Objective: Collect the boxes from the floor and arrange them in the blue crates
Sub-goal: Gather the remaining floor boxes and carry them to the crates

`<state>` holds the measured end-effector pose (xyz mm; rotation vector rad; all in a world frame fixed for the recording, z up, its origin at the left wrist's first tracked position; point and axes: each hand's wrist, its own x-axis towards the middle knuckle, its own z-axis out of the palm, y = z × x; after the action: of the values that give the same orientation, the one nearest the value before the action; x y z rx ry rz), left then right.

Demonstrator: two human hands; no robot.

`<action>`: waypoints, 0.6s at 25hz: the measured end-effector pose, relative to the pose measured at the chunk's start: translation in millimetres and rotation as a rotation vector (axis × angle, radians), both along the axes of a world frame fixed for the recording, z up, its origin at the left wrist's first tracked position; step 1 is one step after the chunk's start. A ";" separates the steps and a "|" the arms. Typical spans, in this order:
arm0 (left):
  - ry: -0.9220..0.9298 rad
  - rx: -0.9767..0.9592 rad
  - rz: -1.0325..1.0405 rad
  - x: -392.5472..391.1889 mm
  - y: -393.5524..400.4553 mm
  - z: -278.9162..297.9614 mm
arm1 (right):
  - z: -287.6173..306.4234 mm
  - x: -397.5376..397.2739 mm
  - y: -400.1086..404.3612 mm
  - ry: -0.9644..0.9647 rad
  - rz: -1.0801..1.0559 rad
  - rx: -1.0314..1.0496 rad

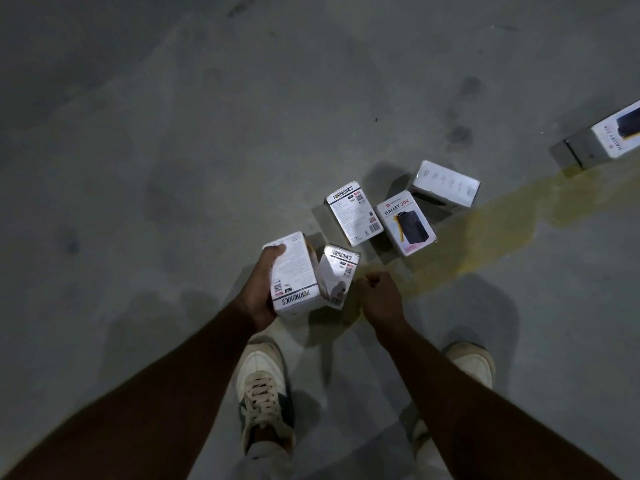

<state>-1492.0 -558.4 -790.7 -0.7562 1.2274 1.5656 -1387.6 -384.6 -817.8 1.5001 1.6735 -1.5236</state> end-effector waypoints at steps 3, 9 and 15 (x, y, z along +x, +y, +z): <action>-0.039 -0.016 -0.047 -3.6 -4.9 -14.6 | -22.5 -9.2 -10.8 0.044 0.011 -0.120; -0.145 -0.060 -0.067 11.8 10.3 -13.8 | -25.3 -10.5 -18.5 0.125 -0.186 -0.126; -0.152 0.024 -0.057 10.5 15.8 33.0 | 25.6 -0.1 7.2 0.150 -0.123 -0.019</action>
<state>-1481.5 -542.6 -757.8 -0.8030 1.1078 1.4473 -1387.7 -377.3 -792.2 1.5376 1.6704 -1.7510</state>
